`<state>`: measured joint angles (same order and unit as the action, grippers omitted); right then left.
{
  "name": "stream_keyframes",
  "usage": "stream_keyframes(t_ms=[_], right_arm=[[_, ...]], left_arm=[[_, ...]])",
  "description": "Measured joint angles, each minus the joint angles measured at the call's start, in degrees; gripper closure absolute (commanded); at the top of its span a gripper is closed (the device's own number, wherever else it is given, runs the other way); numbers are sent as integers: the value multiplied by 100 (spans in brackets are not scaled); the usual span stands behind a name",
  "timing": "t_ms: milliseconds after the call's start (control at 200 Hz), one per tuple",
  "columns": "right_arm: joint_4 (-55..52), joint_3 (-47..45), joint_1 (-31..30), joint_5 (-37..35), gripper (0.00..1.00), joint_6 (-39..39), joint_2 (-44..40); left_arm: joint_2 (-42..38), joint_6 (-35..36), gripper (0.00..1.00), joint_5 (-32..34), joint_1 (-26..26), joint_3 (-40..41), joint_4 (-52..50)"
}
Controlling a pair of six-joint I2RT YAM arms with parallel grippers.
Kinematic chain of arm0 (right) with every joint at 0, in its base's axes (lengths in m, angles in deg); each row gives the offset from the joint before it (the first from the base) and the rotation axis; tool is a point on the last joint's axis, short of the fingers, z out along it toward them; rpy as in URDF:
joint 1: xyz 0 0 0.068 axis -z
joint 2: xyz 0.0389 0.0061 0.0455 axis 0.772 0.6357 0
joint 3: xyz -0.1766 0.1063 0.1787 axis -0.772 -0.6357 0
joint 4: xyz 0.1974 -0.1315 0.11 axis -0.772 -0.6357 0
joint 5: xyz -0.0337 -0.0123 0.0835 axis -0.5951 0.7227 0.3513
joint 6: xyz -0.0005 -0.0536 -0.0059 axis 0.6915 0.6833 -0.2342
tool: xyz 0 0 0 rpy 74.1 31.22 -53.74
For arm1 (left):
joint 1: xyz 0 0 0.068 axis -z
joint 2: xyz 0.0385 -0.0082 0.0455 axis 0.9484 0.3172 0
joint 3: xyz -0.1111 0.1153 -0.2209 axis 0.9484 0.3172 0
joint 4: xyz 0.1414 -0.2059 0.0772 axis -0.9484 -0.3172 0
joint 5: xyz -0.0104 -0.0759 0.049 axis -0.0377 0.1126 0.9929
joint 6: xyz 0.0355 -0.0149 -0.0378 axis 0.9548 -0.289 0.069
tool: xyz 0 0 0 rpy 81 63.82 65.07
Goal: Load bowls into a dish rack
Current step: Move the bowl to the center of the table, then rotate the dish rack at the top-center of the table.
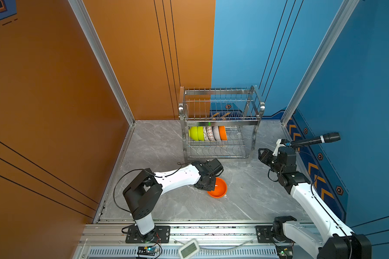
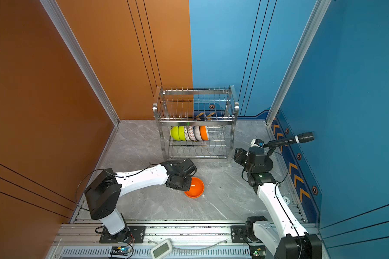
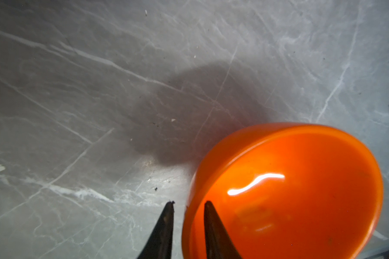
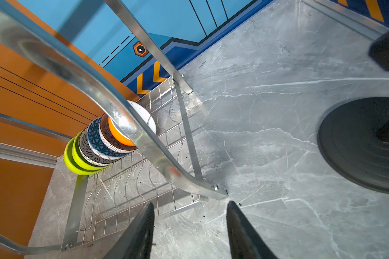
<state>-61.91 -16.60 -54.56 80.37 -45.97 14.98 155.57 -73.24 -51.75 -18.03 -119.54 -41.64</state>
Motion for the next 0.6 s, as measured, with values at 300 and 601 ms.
stream_keyframes(t_ms=[300,601], right_arm=[[26,184,212,317,45,61,271],[380,203,164,713,31,723,308]], left_arm=[[-1320,55,45,236,-330,195,-146],[-2938,474,18,629,-1637,1084,166]])
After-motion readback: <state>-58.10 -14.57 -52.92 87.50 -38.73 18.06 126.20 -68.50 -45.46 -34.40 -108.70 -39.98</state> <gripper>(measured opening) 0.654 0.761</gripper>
